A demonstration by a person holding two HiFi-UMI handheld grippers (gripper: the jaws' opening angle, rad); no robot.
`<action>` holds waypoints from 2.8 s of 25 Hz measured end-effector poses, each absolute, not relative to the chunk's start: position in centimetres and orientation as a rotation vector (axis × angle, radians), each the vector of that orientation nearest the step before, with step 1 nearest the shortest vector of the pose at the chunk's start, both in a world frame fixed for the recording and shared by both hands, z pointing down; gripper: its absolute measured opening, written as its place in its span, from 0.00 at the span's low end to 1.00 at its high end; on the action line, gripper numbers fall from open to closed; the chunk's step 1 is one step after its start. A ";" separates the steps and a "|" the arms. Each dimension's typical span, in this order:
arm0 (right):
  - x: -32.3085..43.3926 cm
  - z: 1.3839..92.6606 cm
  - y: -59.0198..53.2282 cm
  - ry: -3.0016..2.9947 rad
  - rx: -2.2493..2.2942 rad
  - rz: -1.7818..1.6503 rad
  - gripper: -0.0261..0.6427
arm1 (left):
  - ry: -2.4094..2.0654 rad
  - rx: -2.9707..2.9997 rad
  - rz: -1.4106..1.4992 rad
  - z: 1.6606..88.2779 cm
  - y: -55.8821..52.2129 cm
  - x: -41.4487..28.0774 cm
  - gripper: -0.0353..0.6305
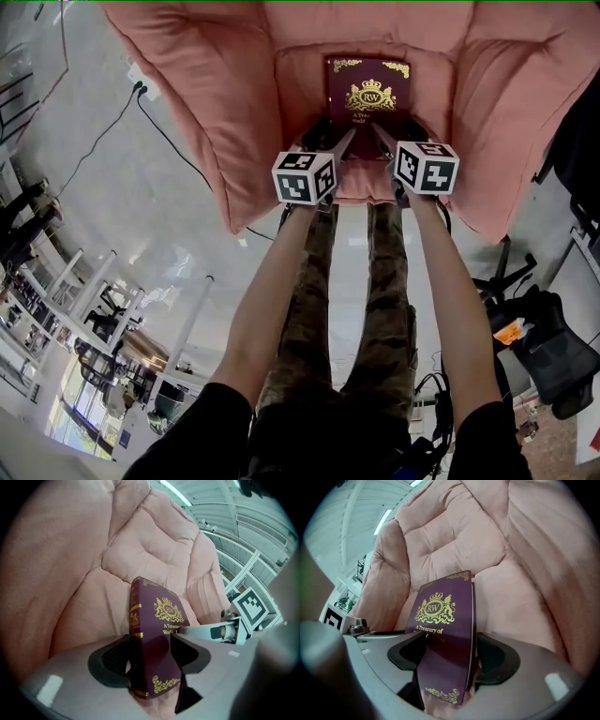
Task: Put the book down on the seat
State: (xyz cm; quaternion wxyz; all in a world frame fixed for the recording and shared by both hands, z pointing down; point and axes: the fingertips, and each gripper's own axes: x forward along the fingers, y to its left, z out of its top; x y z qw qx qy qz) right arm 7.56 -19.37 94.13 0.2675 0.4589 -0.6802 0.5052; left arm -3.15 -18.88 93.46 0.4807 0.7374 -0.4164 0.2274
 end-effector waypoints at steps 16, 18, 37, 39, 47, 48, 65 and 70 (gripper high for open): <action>9.0 92.5 -17.3 -1.844 1.202 1.235 0.47 | -1.015 1.820 0.580 91.9 -17.8 -3.1 0.44; 9.0 92.0 -17.2 -1.849 1.209 1.230 0.46 | -1.017 1.824 0.577 91.5 -17.7 -3.1 0.44; 7.1 82.3 -18.4 -2.030 1.160 1.093 0.39 | -0.999 1.952 0.609 82.6 -18.0 -2.1 0.42; 6.5 79.9 -19.3 -2.072 1.161 1.048 0.39 | -1.009 1.994 0.608 80.5 -18.8 -2.1 0.42; 5.2 69.3 -24.2 -2.231 1.244 0.896 0.38 | -1.078 2.148 0.547 71.0 -23.8 -2.6 0.42; 5.1 68.0 -24.5 -2.246 1.253 0.877 0.38 | -1.092 2.160 0.536 69.8 -24.4 -2.7 0.42; 6.1 49.2 -32.2 -2.447 1.458 0.530 0.34 | -1.270 2.399 0.361 52.5 -34.2 -1.9 0.40; 5.7 44.3 -33.7 -2.506 1.474 0.399 0.32 | -1.312 2.487 0.282 46.9 -35.5 -1.2 0.40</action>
